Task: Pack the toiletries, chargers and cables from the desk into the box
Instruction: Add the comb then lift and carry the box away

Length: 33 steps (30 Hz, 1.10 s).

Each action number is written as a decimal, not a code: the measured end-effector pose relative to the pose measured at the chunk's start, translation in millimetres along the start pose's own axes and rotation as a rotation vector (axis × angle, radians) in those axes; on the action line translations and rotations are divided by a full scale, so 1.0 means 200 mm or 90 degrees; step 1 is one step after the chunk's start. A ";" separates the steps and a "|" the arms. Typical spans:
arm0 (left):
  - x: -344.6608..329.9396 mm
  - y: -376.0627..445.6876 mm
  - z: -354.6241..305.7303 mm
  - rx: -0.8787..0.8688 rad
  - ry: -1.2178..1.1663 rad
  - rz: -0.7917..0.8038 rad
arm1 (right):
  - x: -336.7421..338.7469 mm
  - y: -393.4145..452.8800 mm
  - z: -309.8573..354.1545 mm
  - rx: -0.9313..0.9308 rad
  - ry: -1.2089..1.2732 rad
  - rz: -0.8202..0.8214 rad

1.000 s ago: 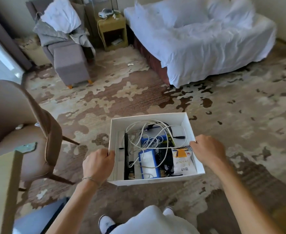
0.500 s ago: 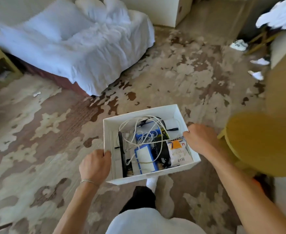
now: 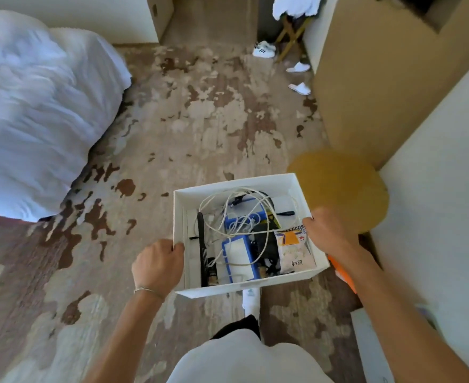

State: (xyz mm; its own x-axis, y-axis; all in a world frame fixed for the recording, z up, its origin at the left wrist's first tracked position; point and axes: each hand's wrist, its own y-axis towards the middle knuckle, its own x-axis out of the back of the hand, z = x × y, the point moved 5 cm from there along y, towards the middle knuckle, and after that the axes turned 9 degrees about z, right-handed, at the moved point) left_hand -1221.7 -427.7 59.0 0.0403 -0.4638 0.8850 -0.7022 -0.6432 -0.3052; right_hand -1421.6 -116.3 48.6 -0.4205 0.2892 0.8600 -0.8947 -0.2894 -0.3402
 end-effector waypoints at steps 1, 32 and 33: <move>-0.02 0.06 -0.08 -0.014 0.007 0.009 | 0.03 0.03 -0.05 -0.026 0.007 -0.007; -0.92 1.14 -1.86 -0.237 0.147 0.193 | 0.51 1.00 -1.38 -0.321 -0.019 -0.030; -0.97 1.16 -1.90 -0.228 0.163 0.203 | 0.51 1.05 -1.42 -0.318 -0.016 -0.024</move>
State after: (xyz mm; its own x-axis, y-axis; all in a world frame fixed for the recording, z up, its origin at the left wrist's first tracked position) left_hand -1662.3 -256.6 -50.0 -0.3571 -0.4104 0.8391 -0.8517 -0.2259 -0.4729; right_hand -1695.5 111.3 -43.4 -0.3882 0.2678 0.8818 -0.8744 0.1953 -0.4442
